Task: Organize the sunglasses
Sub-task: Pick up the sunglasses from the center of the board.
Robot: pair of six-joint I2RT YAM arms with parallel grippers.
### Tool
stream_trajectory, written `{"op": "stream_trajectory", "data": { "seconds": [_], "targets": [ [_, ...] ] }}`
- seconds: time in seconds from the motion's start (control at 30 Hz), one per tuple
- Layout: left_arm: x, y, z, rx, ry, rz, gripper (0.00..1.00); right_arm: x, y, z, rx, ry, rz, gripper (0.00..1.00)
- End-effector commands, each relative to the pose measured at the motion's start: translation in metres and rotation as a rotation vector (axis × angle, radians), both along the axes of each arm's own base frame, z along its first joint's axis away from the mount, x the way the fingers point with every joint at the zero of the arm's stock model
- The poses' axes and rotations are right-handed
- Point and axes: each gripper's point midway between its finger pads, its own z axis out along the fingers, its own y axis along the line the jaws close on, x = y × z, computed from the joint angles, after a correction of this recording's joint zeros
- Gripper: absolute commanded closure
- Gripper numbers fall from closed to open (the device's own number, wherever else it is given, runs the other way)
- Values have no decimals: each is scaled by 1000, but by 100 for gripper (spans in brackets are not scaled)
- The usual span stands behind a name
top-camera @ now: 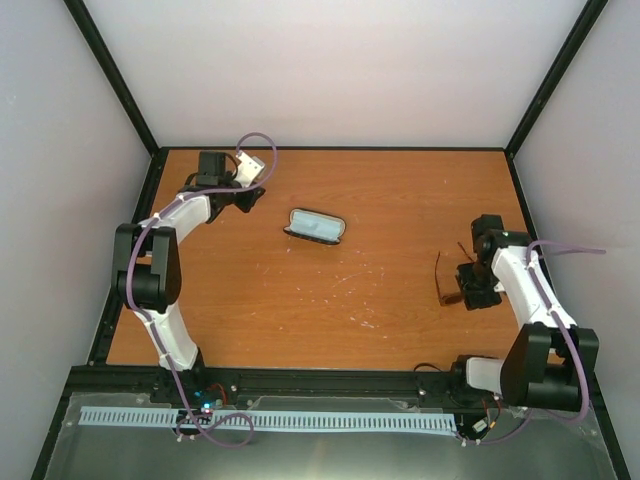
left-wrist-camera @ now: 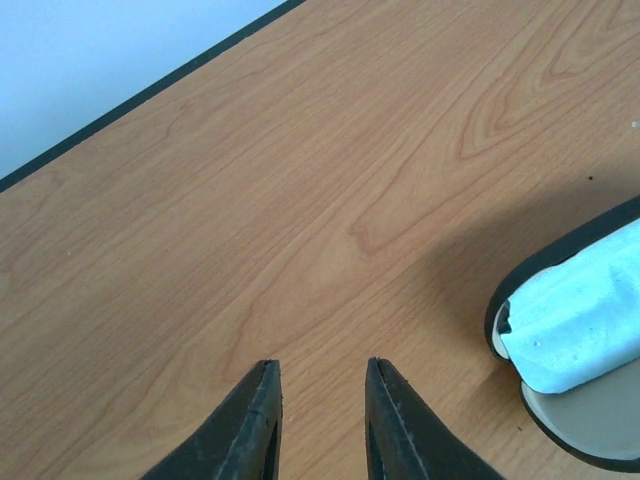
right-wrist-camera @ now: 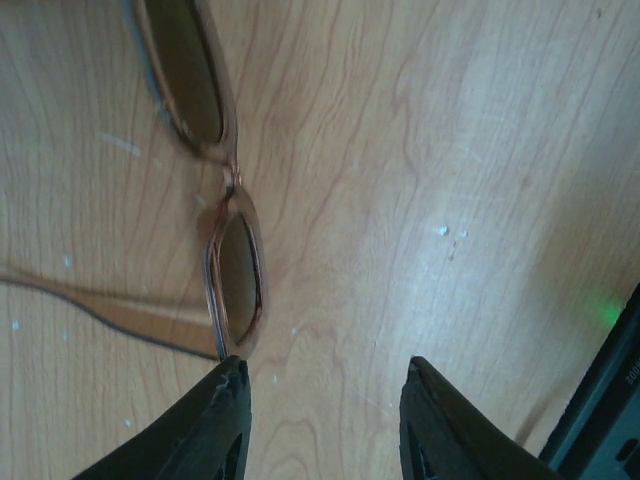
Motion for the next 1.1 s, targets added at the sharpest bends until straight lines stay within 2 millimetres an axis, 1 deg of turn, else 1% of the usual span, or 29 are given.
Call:
{"op": "stream_trajectory", "data": {
  "seconds": [0.0,0.1,0.17,0.37,0.53,0.7,0.87,1.07],
  "targets": [
    [0,5,21,-25,-42,21,75,14,-22,1,-37,-12,-51,58],
    [1,10,17,-25,-32,34,75,23,-28,-5,-30,-6,-50,57],
    [6,13,21,-25,-62,40,75,29,-30,-9,-25,-5,-48,57],
    [11,23,17,-23,-59,59,75,44,-30,-23,2,10,-37,57],
    [14,28,13,-21,-55,66,75,45,-27,-32,22,30,-48,57],
    [17,33,10,-27,-54,75,75,37,-26,-40,26,66,-66,57],
    [18,36,6,-30,-44,75,75,34,-27,-49,22,90,-71,58],
    [23,38,6,-21,-50,81,75,38,-31,-53,6,109,-54,58]
  ]
}}
